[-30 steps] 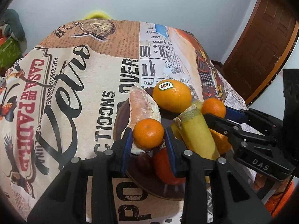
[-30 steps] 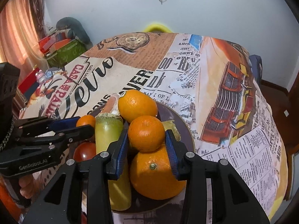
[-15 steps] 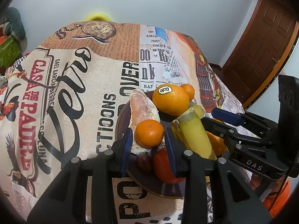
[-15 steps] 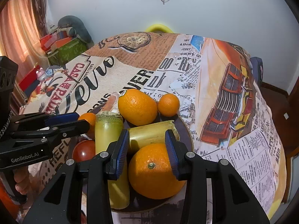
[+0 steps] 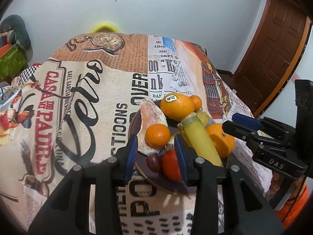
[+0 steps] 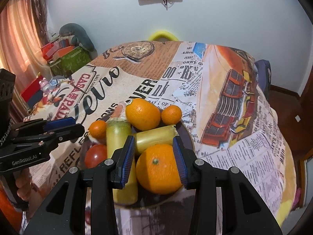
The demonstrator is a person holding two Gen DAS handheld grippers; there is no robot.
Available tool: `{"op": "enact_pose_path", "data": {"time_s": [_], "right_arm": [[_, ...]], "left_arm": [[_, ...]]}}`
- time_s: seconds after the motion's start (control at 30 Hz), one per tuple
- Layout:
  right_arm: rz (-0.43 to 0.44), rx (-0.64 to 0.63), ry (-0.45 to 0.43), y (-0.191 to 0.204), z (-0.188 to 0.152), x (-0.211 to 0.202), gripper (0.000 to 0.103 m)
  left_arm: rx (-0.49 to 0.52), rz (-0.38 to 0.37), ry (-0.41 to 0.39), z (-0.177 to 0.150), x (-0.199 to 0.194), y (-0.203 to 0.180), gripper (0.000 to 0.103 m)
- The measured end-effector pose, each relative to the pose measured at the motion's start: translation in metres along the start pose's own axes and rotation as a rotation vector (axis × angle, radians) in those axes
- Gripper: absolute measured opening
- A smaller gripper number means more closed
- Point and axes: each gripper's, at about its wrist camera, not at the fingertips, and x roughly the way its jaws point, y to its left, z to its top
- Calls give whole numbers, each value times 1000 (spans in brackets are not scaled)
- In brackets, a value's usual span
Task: Organize fruits
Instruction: 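Lower both mandarins onto the plate and open both tools, then grasp the remaining red date on the cloth with the left tool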
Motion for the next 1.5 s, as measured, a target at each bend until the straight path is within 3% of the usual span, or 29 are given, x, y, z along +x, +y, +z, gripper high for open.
{"op": "enact_pose_path", "data": {"time_s": [0.17,0.37,0.6,0.8,0.83,0.93,1.0,1.07,1.3,1.5], "right_arm": [[-22,-26,-13,13,-12,-29,38],[-26,-24,-19,26,-36,-60,42],[-30,-25,-3,31,-58,-79,43],[-34,13,-6,23,-72,-88,48],[-39,19,-7,22,-75,-89,49],[-60,31,-2,17,-80,-88,49],[-68,40,0,14,-82,-87,49],[-65,53,3,10,-84,-86,49],[-52,89,20,-1,-90,-76,49],[-56,102,17,-8,-90,-72,49]], "left_arm": [[28,9,-11,-17,-29,-6,53],[53,-14,44,-49,-47,-22,56],[78,-54,166,-86,-28,-43,56],[93,-53,210,-103,-11,-59,56],[97,-47,214,-105,-9,-60,54],[106,-34,227,-109,-2,-63,37],[96,-41,221,-111,0,-62,34],[84,-52,212,-113,-1,-61,22],[111,-25,169,-106,-12,-66,21],[81,-8,103,-74,-15,-60,21]]}}
